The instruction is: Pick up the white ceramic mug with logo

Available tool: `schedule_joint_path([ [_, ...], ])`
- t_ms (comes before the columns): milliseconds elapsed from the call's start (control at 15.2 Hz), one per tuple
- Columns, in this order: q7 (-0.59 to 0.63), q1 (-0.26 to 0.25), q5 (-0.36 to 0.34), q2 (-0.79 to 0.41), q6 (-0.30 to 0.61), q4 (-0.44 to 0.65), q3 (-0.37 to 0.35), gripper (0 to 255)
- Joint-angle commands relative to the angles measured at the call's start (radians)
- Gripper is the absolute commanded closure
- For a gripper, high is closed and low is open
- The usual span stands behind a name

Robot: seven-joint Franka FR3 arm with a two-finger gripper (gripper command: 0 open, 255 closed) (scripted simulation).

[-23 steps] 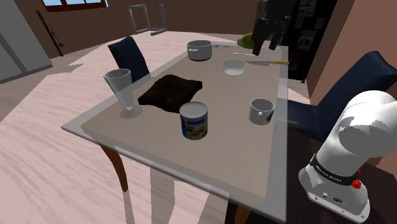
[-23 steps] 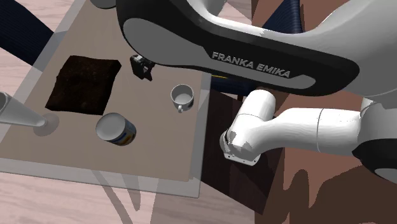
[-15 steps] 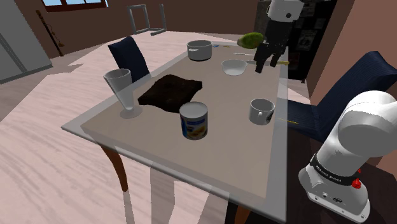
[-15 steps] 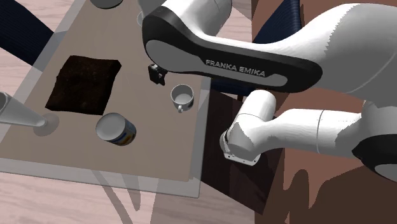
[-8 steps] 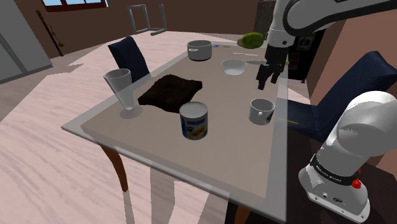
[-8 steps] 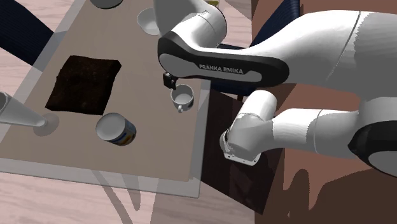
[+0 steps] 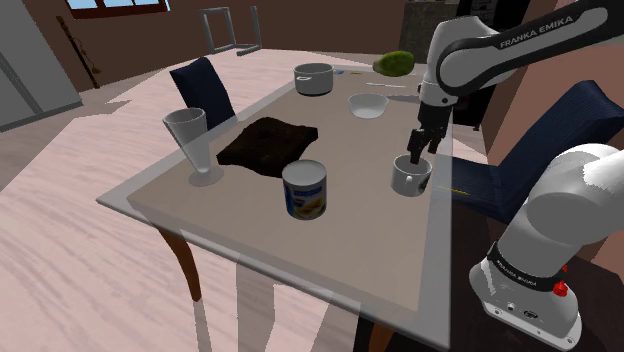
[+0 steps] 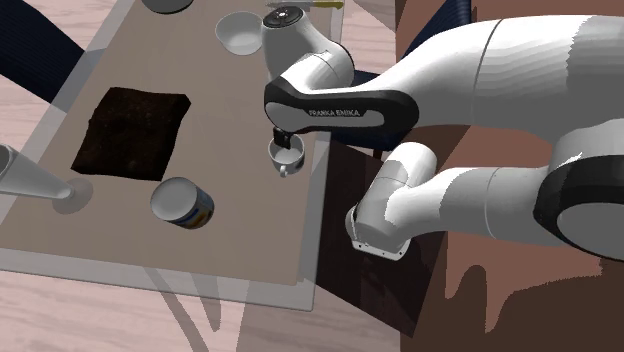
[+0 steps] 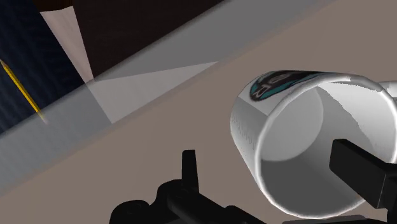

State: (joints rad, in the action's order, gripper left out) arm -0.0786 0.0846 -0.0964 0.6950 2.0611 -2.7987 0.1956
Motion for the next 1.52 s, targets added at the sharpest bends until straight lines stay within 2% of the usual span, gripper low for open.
schedule_joint_path([
  [0, -0.002, 0.0, -0.002, -0.017, 0.035, -0.018, 0.005, 0],
  [264, -0.005, 0.0, -0.007, -0.06, 0.116, -0.058, 0.014, 0],
  [396, -0.005, 0.0, -0.007, -0.06, 0.116, -0.058, 0.014, 0],
  [462, -0.006, 0.001, -0.007, -0.061, 0.118, -0.059, 0.014, 255],
  [1056, -0.005, 0.0, -0.007, -0.06, 0.116, -0.058, 0.014, 255],
  [1452, -0.001, 0.0, -0.001, -0.006, 0.01, -0.005, 0.002, 255],
])
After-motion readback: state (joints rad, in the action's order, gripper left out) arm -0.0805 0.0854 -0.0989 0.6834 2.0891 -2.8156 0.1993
